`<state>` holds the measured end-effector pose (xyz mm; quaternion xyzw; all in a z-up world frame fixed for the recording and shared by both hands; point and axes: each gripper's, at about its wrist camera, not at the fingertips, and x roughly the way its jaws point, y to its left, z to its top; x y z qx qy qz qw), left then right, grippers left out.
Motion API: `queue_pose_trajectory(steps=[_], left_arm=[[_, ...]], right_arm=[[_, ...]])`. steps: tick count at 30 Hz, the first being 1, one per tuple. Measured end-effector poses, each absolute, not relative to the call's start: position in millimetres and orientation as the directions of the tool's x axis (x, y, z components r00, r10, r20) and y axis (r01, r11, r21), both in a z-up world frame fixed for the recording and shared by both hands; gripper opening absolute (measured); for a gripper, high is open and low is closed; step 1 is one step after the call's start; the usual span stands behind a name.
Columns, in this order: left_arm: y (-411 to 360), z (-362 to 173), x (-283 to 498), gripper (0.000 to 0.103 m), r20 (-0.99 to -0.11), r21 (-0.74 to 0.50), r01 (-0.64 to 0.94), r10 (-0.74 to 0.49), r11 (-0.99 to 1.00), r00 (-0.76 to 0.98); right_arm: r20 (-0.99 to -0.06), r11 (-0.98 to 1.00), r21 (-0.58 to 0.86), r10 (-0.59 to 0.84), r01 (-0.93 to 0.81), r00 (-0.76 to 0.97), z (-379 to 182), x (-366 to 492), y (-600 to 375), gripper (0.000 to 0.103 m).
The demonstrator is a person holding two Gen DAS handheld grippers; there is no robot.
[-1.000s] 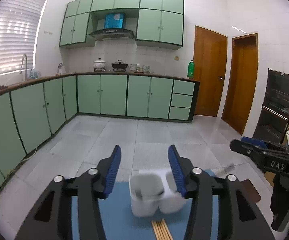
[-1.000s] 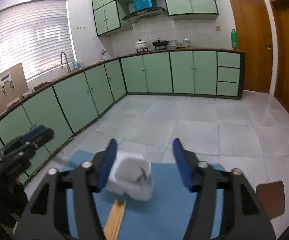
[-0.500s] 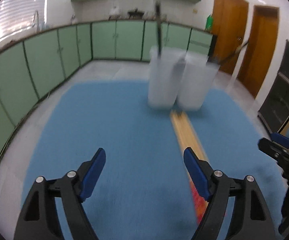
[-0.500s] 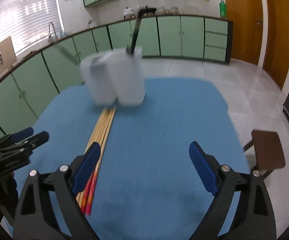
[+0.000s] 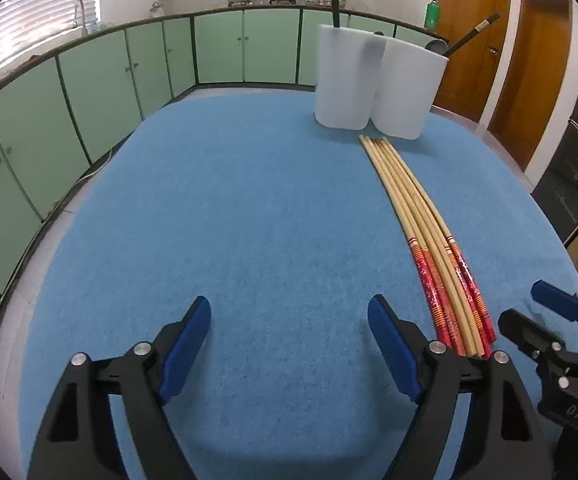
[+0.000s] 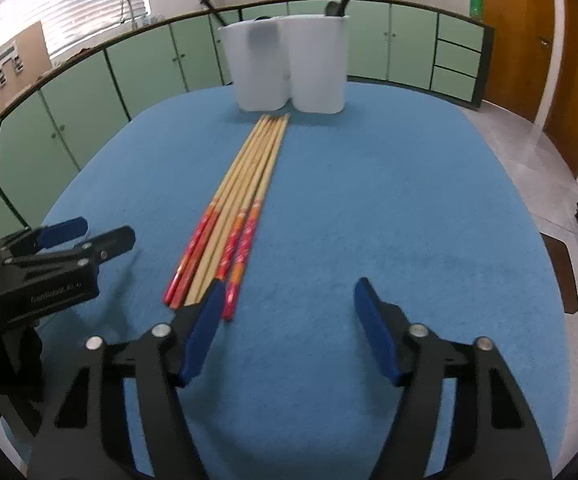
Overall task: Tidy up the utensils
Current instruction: 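Open both tools and withdraw back over the chopsticks, then grasp a red-tipped wooden chopstick with the right tool while the left tool grasps another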
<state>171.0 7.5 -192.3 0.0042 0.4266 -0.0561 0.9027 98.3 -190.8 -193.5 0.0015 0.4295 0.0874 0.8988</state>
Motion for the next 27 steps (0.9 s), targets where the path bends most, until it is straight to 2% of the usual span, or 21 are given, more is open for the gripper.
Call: queue_pose_trajectory(steps=[13, 16, 20, 27], left_arm=[[16, -191, 163, 0.080, -0.763, -0.042, 0.089, -0.089, 0.995, 0.640], [15, -191, 162, 0.081, -0.764, -0.039, 0.091, -0.088, 0.995, 0.639], [13, -191, 161, 0.081, -0.767, -0.039, 0.099, -0.093, 0.994, 0.635], [-4, -193, 157, 0.081, -0.776, -0.049, 0.150, -0.132, 0.988, 0.617]], right_arm=[[-0.791, 0.982, 0.023, 0.131, -0.185, 0.597, -197, 98, -174, 0.045], [-0.792, 0.980, 0.014, 0.132, -0.198, 0.596, -198, 99, -171, 0.035], [-0.791, 0.972, 0.012, 0.153, -0.235, 0.592, -197, 98, -164, 0.009], [-0.790, 0.979, 0.040, 0.154, -0.201, 0.593, -195, 100, -180, 0.006]])
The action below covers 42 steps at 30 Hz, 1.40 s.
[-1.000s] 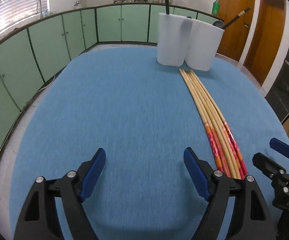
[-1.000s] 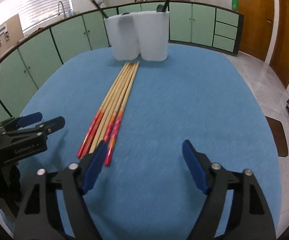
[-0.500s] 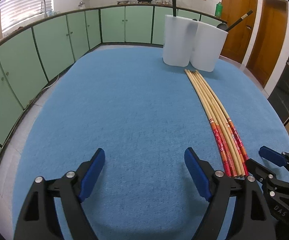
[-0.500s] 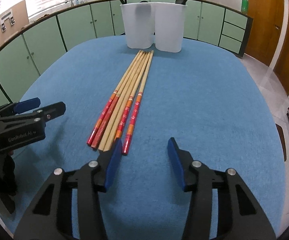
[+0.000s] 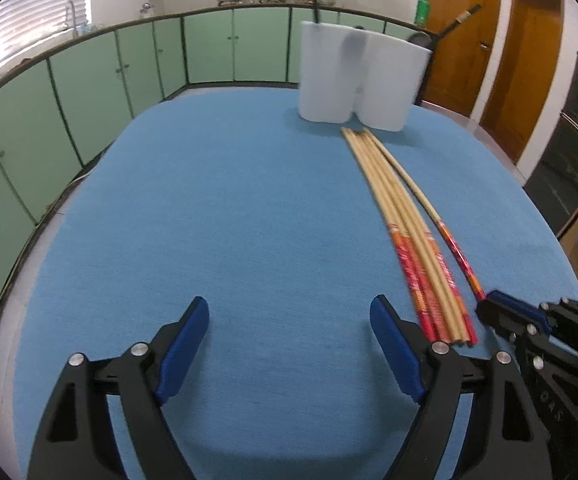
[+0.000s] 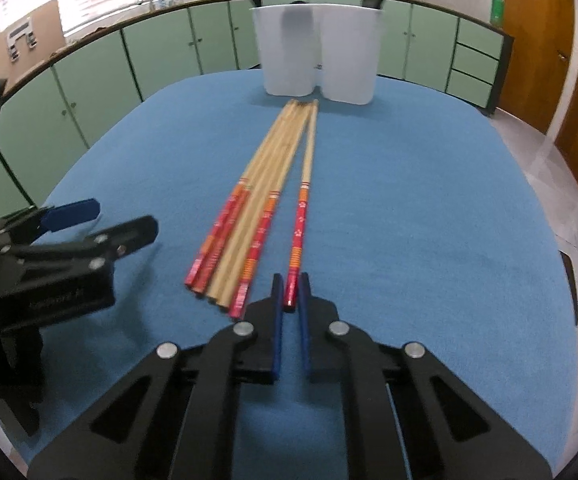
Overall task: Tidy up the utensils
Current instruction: 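Grasp a red-tipped wooden chopstick with the right tool while the left tool grasps another, then lift both wooden chopsticks toward the white holder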
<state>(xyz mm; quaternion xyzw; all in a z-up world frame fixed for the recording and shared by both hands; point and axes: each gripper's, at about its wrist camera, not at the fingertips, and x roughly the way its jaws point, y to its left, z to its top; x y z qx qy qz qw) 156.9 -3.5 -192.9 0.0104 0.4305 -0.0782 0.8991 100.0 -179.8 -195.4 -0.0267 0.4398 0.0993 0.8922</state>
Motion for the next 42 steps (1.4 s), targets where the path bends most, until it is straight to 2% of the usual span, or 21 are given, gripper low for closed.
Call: queue_pose_trajectory(steps=[9, 20, 26, 35, 40, 42], left_arm=[[-32, -194, 151, 0.082, -0.783, -0.066, 0.221, -0.187, 0.973, 0.594], [-43, -197, 156, 0.083, -0.797, -0.026, 0.232, -0.160, 0.972, 0.582], [-40, -197, 159, 0.079, -0.793, -0.036, 0.220, -0.162, 0.975, 0.587], [-39, -197, 156, 0.050, -0.785, -0.034, 0.210, -0.156, 0.977, 0.599], [-43, -196, 154, 0.022, -0.780, -0.042, 0.225, -0.173, 0.973, 0.602], [-44, -196, 154, 0.013, -0.779, -0.049, 0.230, -0.182, 0.972, 0.601]], right_arm=[[-0.790, 0.994, 0.041, 0.092, -0.098, 0.607, -197, 105, -219, 0.005], [-0.788, 0.994, 0.056, 0.102, -0.094, 0.607, -199, 103, -224, 0.005], [-0.788, 0.993, 0.055, 0.108, -0.105, 0.606, -199, 102, -224, 0.007], [-0.787, 0.992, 0.051, 0.113, -0.118, 0.606, -199, 98, -223, 0.008], [-0.786, 0.991, 0.052, 0.115, -0.120, 0.607, -200, 98, -223, 0.006], [-0.785, 0.991, 0.056, 0.117, -0.119, 0.608, -200, 98, -223, 0.006]])
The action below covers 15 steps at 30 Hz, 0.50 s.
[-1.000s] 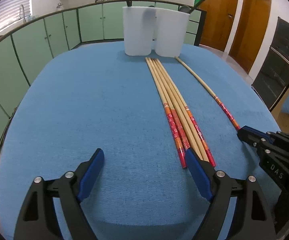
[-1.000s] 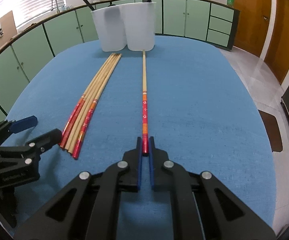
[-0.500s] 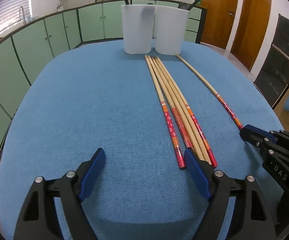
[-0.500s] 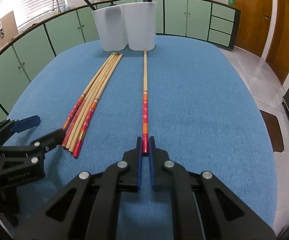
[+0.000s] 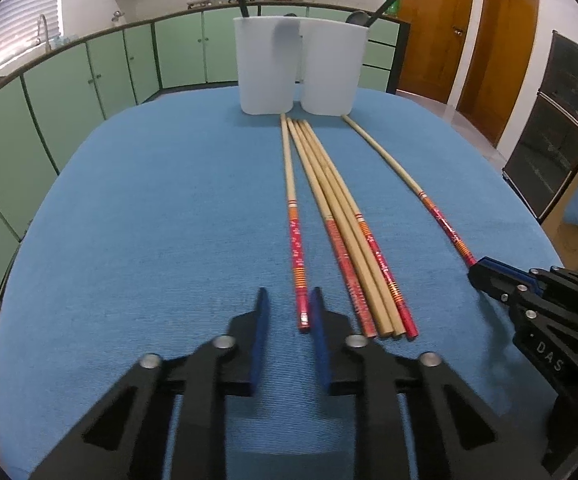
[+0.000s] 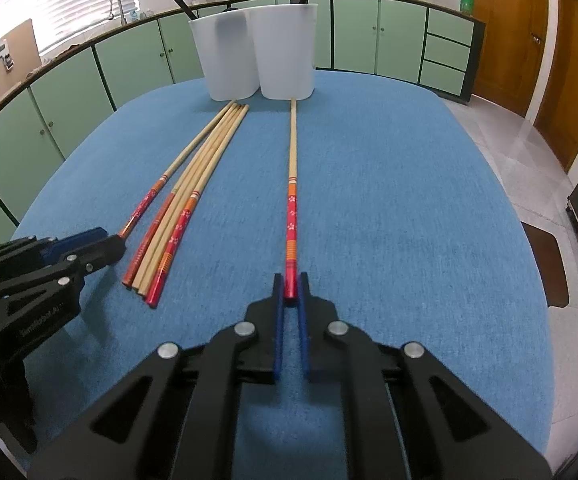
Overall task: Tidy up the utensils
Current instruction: 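Lift both wooden chopsticks toward the white holder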
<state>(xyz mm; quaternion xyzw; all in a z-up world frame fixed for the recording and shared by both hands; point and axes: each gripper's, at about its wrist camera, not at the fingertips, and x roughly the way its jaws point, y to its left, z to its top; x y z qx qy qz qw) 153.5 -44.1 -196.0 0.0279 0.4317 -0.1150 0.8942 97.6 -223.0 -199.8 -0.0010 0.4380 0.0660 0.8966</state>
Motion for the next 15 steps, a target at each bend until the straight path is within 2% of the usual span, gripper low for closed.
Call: queue_pose_trajectory(steps=[3, 9, 15], left_arm=[[-45, -196, 152, 0.006, -0.778, -0.051, 0.234, -0.186, 0.971, 0.601], [-41, -188, 146, 0.006, -0.769, -0.069, 0.228, -0.198, 0.971, 0.609], [-34, -147, 135, 0.006, -0.704, -0.030, 0.237, -0.189, 0.971, 0.685]], right_arm=[[-0.784, 0.991, 0.060, 0.121, -0.119, 0.609, -199, 96, -223, 0.005], [-0.772, 0.990, 0.077, 0.133, -0.115, 0.622, -192, 93, -229, 0.005], [-0.724, 0.989, 0.039, 0.125, -0.140, 0.678, -162, 86, -232, 0.005]])
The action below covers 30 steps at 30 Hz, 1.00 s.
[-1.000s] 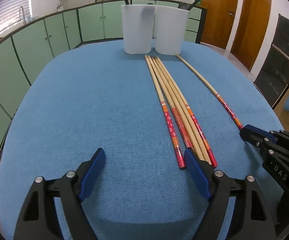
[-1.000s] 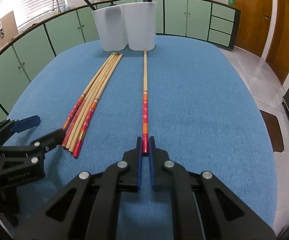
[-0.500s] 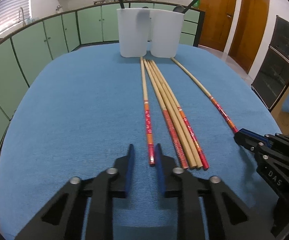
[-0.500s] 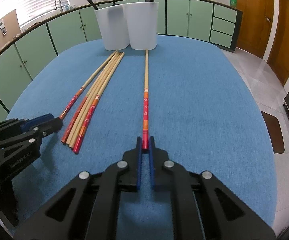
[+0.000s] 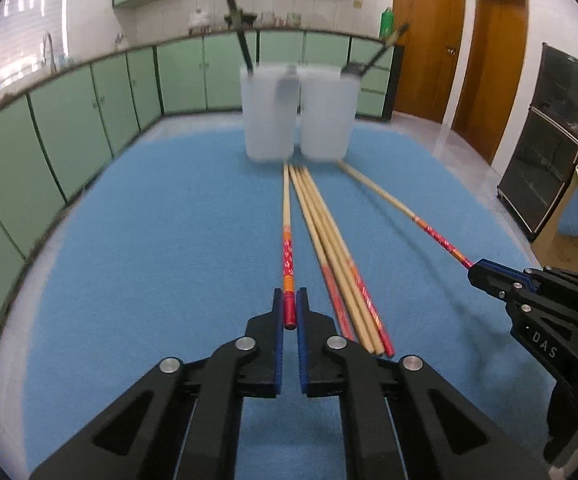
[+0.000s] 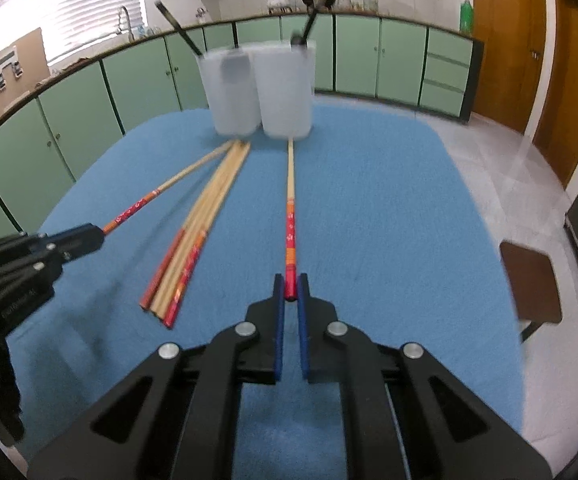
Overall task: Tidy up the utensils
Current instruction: 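Lift both wooden chopsticks toward the white holder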
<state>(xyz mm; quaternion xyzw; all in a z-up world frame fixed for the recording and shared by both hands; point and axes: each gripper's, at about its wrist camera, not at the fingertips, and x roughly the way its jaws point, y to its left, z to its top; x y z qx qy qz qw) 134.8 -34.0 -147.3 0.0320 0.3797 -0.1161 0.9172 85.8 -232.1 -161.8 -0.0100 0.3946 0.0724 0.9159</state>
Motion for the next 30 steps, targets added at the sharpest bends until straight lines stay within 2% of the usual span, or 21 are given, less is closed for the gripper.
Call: queue_pose_trajectory(steps=[16, 23, 30], left_arm=[[-18, -38, 141, 0.006, -0.496, -0.052, 0.271, -0.260, 0.961, 0.828], [-23, -16, 162, 0.006, -0.463, -0.028, 0.312, -0.289, 0.950, 0.838], [-23, -5, 186, 0.006, -0.451, -0.042, 0.327, -0.309, 0.944, 0.837]], right_arm=[[-0.562, 0.978, 0.118, 0.210, -0.174, 0.800, -54, 95, -259, 0.005], [-0.519, 0.961, 0.143, 0.275, -0.235, 0.809, -11, 121, -263, 0.005], [-0.527, 0.955, 0.100, 0.289, -0.279, 0.799, 17, 156, -255, 0.005]])
